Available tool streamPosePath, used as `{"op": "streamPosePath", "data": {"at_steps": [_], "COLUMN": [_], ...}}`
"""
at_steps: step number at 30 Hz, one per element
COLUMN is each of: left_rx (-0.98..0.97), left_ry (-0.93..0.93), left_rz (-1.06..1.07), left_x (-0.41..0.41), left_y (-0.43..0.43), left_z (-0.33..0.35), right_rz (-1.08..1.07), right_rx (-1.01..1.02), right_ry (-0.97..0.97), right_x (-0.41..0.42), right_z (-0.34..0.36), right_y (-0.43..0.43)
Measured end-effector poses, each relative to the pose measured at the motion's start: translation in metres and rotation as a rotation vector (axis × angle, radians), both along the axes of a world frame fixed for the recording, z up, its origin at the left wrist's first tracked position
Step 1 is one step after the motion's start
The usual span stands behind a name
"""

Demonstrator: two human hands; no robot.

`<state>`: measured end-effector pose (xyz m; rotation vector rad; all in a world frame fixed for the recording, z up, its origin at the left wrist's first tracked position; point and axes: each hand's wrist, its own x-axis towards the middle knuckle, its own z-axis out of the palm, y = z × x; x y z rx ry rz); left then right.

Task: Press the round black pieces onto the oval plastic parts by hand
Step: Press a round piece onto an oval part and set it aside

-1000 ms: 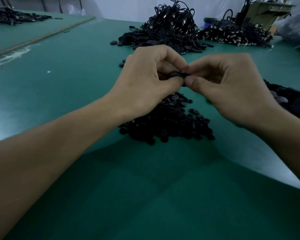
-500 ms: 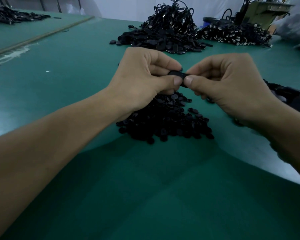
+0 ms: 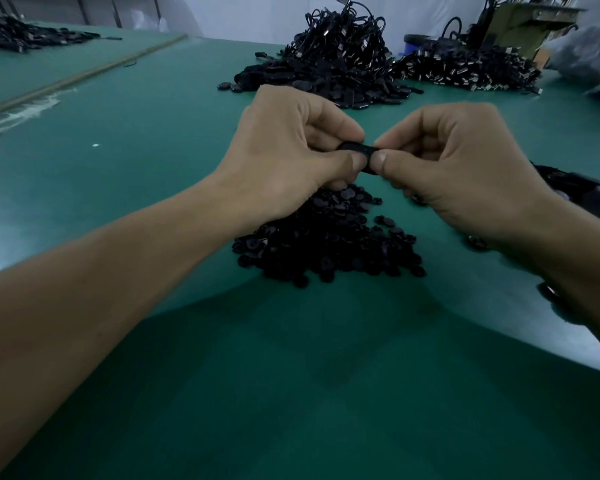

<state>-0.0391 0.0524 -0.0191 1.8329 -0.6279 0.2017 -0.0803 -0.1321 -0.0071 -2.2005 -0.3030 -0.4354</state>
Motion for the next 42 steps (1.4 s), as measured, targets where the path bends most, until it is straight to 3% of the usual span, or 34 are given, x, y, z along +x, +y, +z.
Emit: {"op": "streamPosePath", "data": {"at_steps": [6, 9, 12, 15, 22, 26, 33, 36, 42], "left_rx": [0.016, -0.026, -0.13, -0.157, 0.054, 0.06, 0.051, 0.063, 0.071], "left_ry": [-0.042, -0.015, 0.056, 0.164, 0.142, 0.134, 0.077, 0.076, 0.083], "left_rz": [0.012, 0.085, 0.208, 0.313, 0.484, 0.521, 0.507, 0.409, 0.149], "left_x": [0.005, 0.018, 0.04, 0.062, 0.087, 0.095, 0.089, 0.078, 0.042], "left_y": [0.0, 0.004, 0.013, 0.022, 0.027, 0.022, 0.015, 0.013, 0.003], "left_z": [0.0, -0.002, 0.0, 0.0, -0.013, -0.015, -0.015, -0.008, -0.002], "right_rz": [0.037, -0.096, -0.319, -0.441, -0.332, -0.354, -0.437, -0.448, -0.181], "right_rx": [0.023, 0.059, -0.099, -0.34, -0.623, -0.7, -0.562, -0.499, -0.17], "right_ry": [-0.005, -0.069, -0.139, -0.076, 0.05, 0.111, 0.094, 0.046, 0.068], "right_x": [0.003, 0.011, 0.017, 0.024, 0.027, 0.026, 0.027, 0.031, 0.025], "right_z": [0.0, -0.002, -0.006, -0.011, -0.013, -0.014, -0.015, -0.015, -0.014], "right_y": [-0.003, -0.013, -0.031, -0.045, -0.038, -0.031, -0.032, -0.038, -0.03]}}
